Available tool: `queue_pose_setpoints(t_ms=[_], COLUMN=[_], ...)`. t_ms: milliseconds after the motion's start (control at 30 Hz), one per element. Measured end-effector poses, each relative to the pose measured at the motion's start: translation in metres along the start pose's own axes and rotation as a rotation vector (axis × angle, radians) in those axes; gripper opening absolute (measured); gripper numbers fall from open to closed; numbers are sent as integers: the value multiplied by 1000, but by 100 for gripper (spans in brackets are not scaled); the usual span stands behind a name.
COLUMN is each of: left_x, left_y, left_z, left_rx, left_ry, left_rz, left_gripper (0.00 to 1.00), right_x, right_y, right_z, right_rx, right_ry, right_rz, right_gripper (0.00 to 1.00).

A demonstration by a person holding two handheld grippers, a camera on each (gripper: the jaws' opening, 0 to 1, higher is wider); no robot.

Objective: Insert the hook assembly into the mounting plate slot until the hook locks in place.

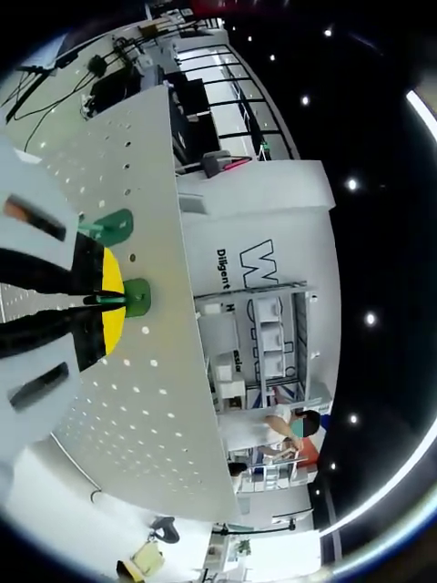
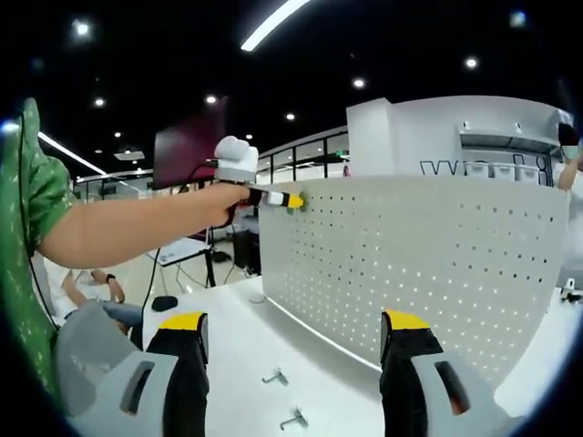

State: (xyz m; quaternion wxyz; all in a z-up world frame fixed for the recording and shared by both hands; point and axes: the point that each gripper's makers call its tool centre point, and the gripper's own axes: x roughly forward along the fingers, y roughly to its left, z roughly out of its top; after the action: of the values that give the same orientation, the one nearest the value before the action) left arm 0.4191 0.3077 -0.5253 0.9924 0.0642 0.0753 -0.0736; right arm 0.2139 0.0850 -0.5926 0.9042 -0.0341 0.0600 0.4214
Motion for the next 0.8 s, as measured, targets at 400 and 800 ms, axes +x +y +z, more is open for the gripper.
queue_pose_setpoints(t_ms=[400, 800], left_x=[0, 3], left_y=[1, 0], left_z=[-1, -3], left_rx=[12, 32], left_ry=[0, 4], left_rz=[6, 7], left_gripper=[3, 3], right_x=[-2, -2], right_y=[-1, -1], right_z=[0, -1], right_rx=[-1, 2], right_ry=[1, 5], right_rz=[-7, -11], right_gripper=[78, 78])
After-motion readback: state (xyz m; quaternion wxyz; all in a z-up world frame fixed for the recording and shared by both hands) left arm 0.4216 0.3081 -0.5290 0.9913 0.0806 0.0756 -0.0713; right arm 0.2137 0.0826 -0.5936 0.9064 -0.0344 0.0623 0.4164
